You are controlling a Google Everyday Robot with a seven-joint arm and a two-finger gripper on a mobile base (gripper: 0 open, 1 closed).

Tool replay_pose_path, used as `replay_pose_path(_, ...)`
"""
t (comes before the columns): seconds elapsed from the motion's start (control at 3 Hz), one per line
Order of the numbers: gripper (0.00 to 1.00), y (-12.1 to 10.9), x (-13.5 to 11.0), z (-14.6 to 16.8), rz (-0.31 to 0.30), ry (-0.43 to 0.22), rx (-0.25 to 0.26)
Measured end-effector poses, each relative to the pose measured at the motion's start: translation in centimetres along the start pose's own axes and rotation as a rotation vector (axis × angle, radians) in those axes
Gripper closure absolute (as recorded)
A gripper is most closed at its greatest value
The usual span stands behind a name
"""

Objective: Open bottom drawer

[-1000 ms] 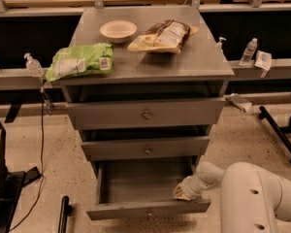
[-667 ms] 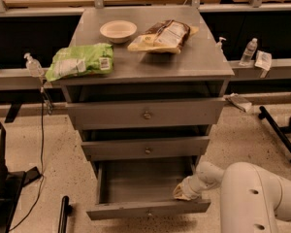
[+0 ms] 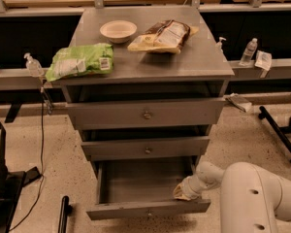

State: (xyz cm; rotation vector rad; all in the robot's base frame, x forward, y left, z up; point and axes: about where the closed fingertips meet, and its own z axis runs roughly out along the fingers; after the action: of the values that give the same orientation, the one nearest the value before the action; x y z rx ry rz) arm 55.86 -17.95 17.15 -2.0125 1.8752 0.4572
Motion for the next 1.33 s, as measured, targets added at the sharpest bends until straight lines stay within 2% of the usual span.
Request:
replay_pose_path(0.33,0.32,-0.01,0.0,-0.01,0.0,0.0,0.0)
replay_pose_path(0.67,0.1,-0.01,0.0,-0.01,0.0,0.0,0.0)
replay_pose_path(1.0,0.0,-0.2,-0.06,0.03,0.0,0.0,0.0)
replay_pose_path(1.33,0.0,-0.69,-0.24,0.13,0.0,0.0,0.001)
